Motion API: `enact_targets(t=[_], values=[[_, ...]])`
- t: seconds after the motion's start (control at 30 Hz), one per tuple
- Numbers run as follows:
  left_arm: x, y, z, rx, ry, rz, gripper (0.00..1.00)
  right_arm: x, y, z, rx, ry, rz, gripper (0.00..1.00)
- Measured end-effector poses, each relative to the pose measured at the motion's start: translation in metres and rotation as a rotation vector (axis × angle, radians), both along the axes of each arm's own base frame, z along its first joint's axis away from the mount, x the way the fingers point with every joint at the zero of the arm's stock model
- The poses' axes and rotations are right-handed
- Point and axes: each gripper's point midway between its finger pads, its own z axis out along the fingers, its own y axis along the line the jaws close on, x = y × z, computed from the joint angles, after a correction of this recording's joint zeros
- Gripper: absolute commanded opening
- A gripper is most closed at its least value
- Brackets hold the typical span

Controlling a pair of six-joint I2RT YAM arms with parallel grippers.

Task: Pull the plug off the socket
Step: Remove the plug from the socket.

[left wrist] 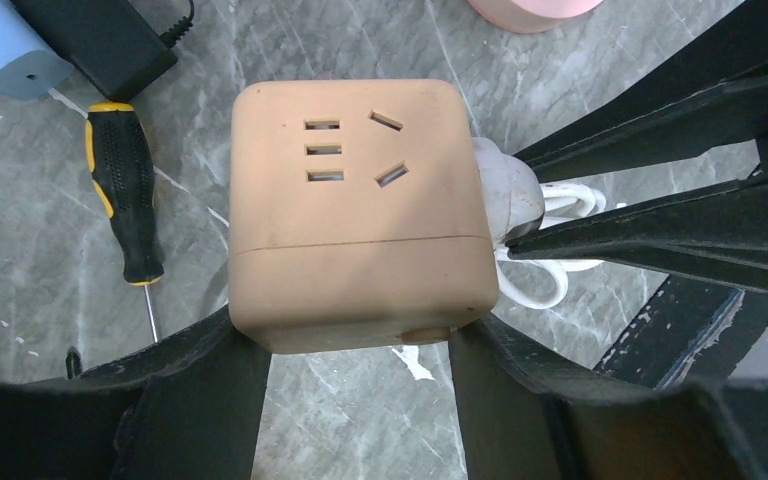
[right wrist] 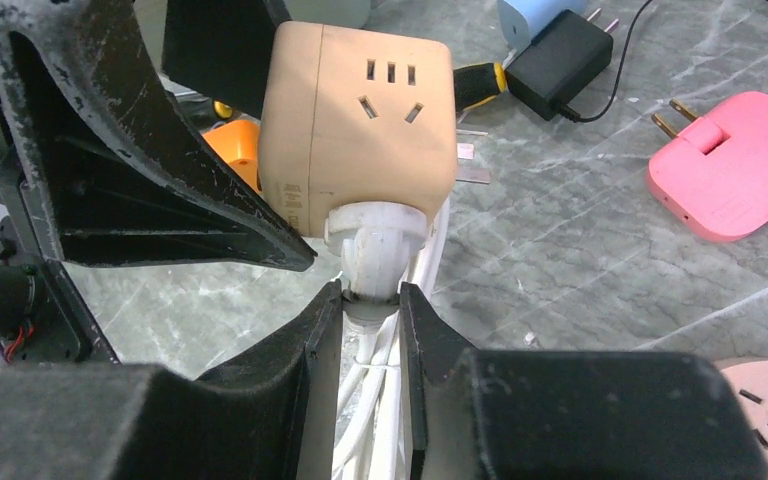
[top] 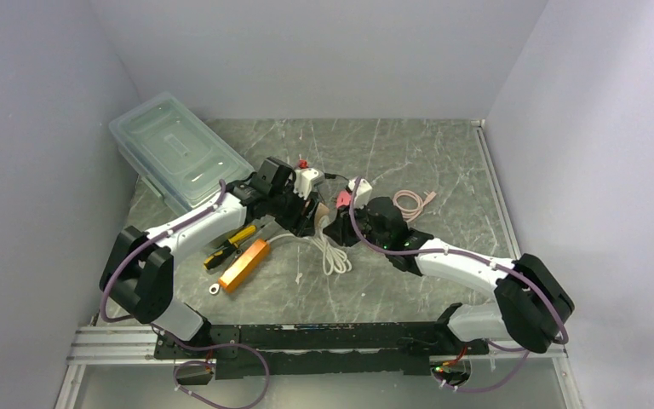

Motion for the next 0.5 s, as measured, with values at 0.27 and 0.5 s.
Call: enact_targets(t=[0.27,0.5], values=[[0.000,-0.002,-0.001,0.002,-0.006,-0.009,0.00,0.000,0.001,-0.010,-0.032,0.026,0.000,0.37],[-0.006,-0.008,0.000,-0.006,-0.006,-0.035,0.00,-0.006,0.000,-0.024,-0.070,0.064,0.007,0.33]])
